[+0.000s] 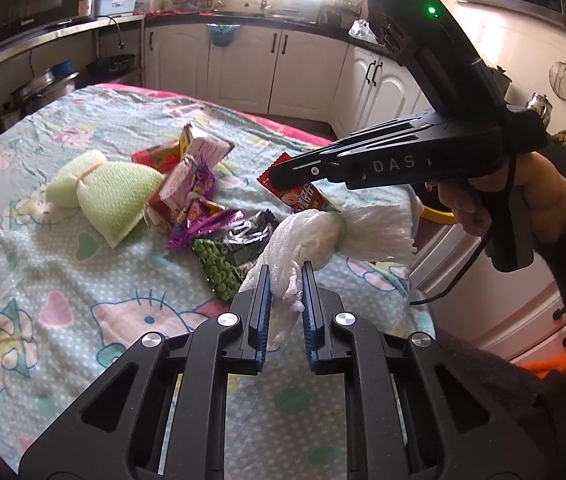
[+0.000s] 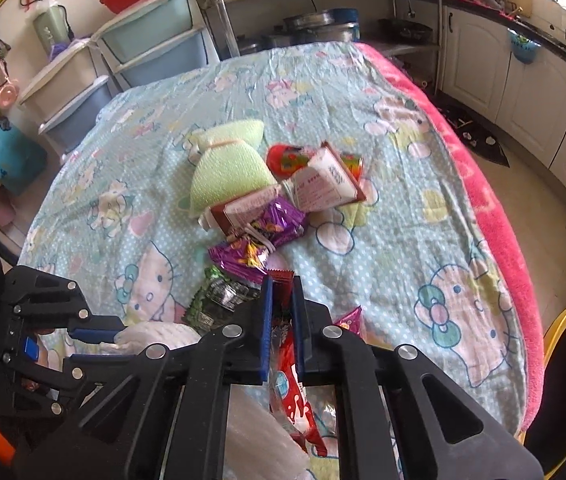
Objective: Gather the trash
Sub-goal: 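Grasp the white foam net with the left tool while the right tool grasps a red wrapper, then lift the foam net and red wrapper and carry both over the yellow bin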
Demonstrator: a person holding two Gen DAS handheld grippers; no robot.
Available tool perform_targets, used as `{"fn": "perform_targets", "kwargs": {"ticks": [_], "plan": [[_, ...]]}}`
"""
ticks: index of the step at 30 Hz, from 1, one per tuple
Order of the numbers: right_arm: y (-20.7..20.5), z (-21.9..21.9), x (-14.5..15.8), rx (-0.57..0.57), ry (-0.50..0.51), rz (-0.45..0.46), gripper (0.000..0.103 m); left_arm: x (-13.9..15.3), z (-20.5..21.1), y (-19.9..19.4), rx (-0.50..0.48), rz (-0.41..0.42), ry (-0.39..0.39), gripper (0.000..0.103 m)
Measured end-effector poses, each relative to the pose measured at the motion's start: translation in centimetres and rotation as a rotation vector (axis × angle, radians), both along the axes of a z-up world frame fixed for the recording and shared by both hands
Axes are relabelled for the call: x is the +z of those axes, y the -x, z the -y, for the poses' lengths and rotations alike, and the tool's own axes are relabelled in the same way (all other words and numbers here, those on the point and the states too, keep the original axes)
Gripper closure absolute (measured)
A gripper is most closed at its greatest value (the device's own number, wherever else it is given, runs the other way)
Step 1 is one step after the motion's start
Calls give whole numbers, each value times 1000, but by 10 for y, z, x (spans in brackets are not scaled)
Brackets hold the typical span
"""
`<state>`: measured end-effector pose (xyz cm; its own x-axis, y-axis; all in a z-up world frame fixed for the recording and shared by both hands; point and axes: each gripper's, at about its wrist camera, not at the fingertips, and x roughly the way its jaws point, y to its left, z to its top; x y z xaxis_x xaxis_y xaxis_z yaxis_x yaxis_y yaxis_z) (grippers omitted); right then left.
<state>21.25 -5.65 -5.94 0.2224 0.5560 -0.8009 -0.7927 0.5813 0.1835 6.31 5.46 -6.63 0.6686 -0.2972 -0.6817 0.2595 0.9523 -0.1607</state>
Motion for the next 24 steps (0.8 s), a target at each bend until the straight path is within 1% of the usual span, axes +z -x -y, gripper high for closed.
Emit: {"fn": "perform_targets", "kwargs": {"ticks": [5,11,19,24], "plan": [[3,2,15,-4,-37,24,95,7,-2,-1,28,-2,-11,94],[7,4,31,-6,-77,52,96,18,-5,3,52,20,-12,94],[8,4,56,-16,-145,92,97,42,-12,7,125,65,-11,94],[7,14,70,-42,-181,109,97,57,-10,5,142,90,-23,94]]}}
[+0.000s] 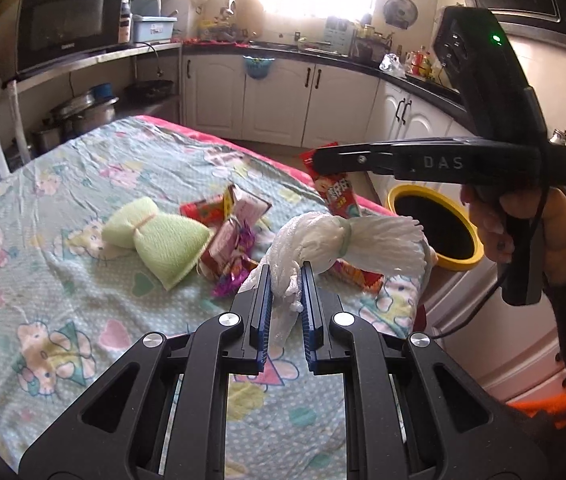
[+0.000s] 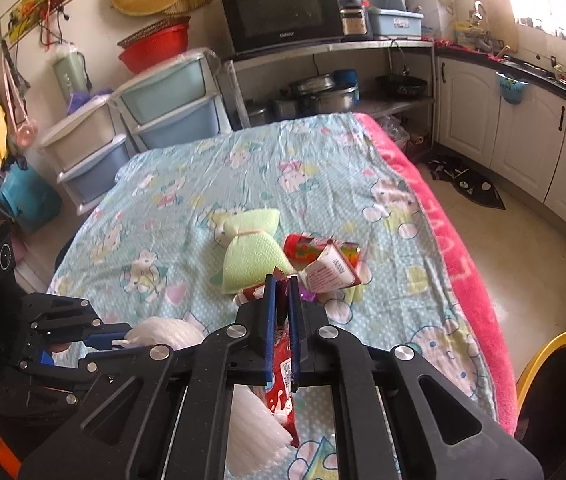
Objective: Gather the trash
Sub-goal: 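Lift the foam net and red wrapper and carry both over the yellow bin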
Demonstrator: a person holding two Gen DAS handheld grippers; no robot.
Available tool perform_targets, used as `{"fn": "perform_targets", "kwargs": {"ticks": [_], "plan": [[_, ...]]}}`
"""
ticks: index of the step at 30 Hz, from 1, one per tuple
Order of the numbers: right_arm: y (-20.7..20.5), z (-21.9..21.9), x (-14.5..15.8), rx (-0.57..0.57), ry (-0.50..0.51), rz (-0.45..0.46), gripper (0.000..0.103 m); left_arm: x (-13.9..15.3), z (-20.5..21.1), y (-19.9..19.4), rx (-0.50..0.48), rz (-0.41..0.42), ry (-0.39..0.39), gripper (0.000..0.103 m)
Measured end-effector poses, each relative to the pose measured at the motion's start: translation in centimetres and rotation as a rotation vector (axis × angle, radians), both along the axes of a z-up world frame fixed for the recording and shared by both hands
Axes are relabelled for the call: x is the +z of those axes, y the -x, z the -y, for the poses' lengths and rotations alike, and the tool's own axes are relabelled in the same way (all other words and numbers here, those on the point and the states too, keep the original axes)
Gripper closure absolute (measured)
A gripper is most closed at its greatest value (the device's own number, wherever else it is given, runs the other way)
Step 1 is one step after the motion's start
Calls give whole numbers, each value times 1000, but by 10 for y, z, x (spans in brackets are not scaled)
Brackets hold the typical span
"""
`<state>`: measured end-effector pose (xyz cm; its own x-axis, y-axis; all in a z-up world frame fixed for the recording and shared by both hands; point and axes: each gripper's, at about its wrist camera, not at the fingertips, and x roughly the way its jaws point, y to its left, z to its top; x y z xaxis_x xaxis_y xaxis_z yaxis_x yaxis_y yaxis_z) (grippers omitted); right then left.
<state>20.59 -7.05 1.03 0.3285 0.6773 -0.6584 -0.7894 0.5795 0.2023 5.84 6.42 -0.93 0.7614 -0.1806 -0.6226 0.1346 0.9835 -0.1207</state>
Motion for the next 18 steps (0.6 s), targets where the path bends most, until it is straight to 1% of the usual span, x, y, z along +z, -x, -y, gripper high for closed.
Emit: {"fn": "perform_targets", "kwargs": {"ticks": [6,12,18], "plan": [[-3,19,15,-46,-34,28,97,16,9,-6,-21,44,-8,94],[-10,42,30,-104,-57,61,97,28,26,-17,-60,81,-39,94],[-17,67,38,-168,-72,79,97,34,38,-28,-83,96,-33,94]]}}
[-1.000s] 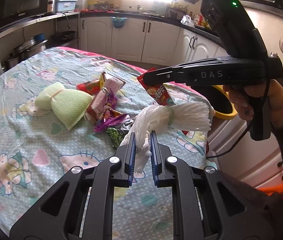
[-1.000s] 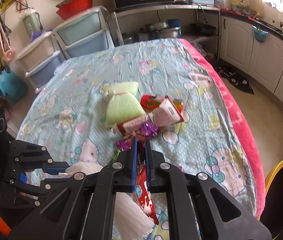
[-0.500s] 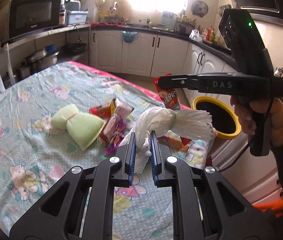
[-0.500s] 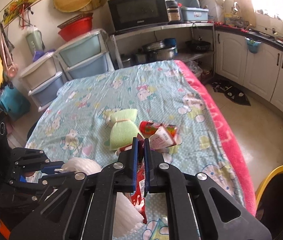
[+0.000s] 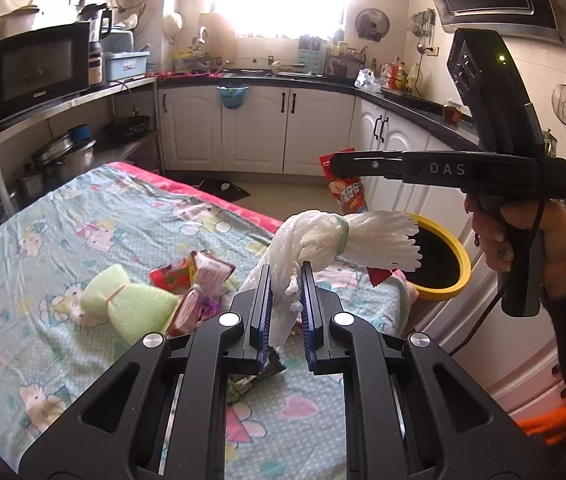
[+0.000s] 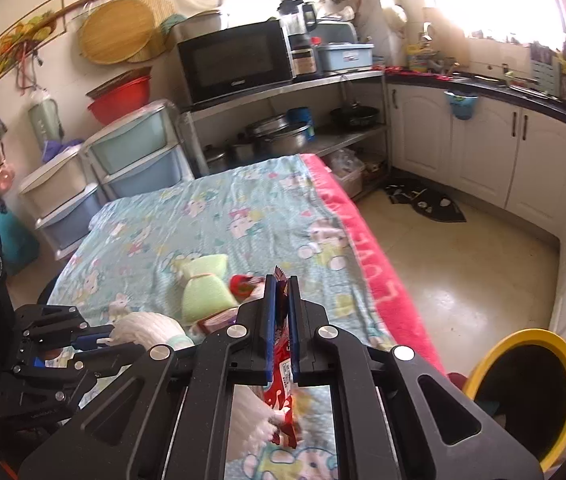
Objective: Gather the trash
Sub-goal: 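Lift the foam net and red wrapper and carry both over the yellow bin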
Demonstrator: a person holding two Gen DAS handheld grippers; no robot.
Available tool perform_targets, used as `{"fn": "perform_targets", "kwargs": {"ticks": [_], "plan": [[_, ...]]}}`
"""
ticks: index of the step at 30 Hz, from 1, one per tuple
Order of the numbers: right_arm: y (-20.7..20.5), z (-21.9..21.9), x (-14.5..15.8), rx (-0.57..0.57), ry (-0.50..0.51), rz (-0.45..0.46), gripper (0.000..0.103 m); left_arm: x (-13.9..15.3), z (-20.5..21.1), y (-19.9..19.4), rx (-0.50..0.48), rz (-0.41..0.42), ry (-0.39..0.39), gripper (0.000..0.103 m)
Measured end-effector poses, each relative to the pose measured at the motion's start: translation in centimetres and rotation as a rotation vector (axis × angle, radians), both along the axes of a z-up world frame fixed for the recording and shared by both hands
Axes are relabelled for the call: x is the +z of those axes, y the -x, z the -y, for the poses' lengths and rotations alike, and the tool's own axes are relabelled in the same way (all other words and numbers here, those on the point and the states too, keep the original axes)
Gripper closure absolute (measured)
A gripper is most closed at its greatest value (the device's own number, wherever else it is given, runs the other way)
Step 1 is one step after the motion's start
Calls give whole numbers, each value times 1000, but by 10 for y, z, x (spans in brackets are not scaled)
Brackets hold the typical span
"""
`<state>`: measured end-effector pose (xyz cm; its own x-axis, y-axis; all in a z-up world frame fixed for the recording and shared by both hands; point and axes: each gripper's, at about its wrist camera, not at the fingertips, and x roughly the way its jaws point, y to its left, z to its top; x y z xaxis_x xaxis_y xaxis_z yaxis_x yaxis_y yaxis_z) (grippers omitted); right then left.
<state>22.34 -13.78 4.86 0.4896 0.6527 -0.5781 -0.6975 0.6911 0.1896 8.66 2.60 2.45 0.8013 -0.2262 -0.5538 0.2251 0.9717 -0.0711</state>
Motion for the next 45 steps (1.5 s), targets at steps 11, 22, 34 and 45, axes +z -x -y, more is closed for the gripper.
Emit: {"fn": "perform_targets", "kwargs": {"ticks": [11,22,34,45], "plan": [[-12,44,15,-106,-43,34,97,9,28,-24,-60,17,-3,94],[-16,103,31,-242,-77,81,97,18,71,-54,-136,23,1,94],[-13,173,52,-403,-141,127,97,33,122,-76,-201,38,-11,94],[-12,226,49,-548,-189,148,97,31,153,-96,-233,30,-61,94]]}}
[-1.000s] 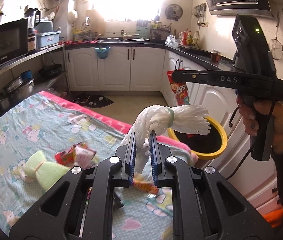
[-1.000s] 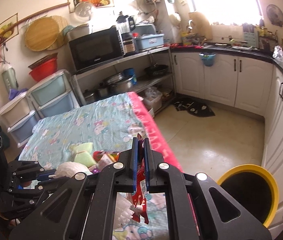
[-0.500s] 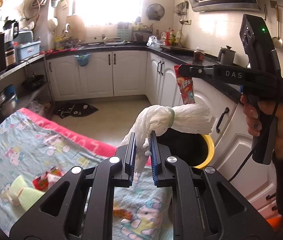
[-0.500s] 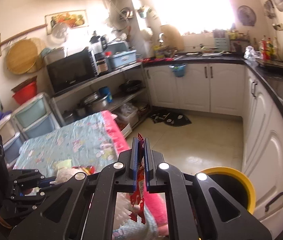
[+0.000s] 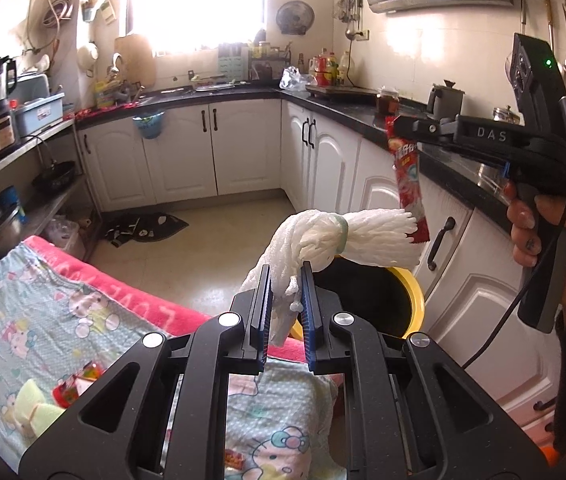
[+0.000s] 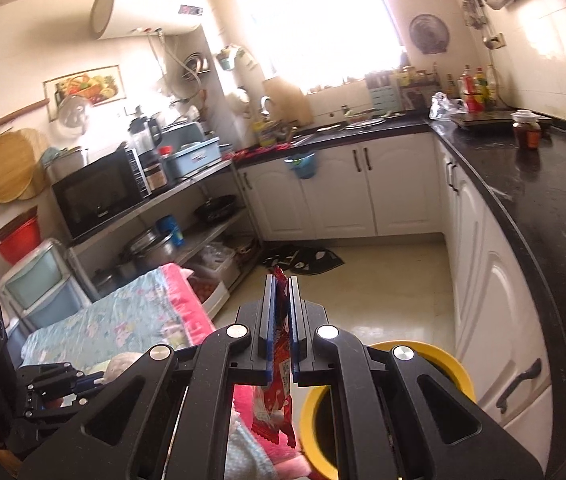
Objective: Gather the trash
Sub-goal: 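Lift the foam net and red wrapper and carry both over the yellow bin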
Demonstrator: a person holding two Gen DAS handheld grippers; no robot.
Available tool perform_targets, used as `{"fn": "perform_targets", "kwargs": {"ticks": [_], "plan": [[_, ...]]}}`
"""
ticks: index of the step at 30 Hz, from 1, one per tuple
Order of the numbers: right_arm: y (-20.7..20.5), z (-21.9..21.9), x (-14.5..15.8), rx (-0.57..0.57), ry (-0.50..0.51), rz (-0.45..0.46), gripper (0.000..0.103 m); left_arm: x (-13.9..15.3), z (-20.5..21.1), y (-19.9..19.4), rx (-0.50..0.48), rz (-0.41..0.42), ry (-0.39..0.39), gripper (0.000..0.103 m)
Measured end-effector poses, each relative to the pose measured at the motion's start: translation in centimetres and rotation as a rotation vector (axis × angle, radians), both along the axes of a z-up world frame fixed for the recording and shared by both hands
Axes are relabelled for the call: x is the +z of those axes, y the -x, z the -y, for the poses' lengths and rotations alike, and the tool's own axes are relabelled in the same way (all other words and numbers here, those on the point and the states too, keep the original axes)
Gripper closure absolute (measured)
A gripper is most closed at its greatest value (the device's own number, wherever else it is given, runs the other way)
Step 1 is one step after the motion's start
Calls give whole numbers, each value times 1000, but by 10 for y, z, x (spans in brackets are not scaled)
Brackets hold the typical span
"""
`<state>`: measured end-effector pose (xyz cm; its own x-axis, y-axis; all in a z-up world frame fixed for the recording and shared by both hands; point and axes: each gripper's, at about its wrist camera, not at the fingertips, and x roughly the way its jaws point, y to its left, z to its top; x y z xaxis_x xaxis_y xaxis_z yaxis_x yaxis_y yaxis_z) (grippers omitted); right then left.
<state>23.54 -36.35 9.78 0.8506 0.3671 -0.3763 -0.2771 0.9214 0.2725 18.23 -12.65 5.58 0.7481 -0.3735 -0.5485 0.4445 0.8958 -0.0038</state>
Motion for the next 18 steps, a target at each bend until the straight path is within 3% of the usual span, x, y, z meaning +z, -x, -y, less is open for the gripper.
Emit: {"fn": "perform_targets", "kwargs": {"ticks": [14,18], "plan": [[-16,26,-32,-141,51,-15,97,-31,40,-42,-26,-98,-8,94],[-21,38,-39,-162,20,-28,97,-41,51,-55,-36,-123,-11,94]]}}
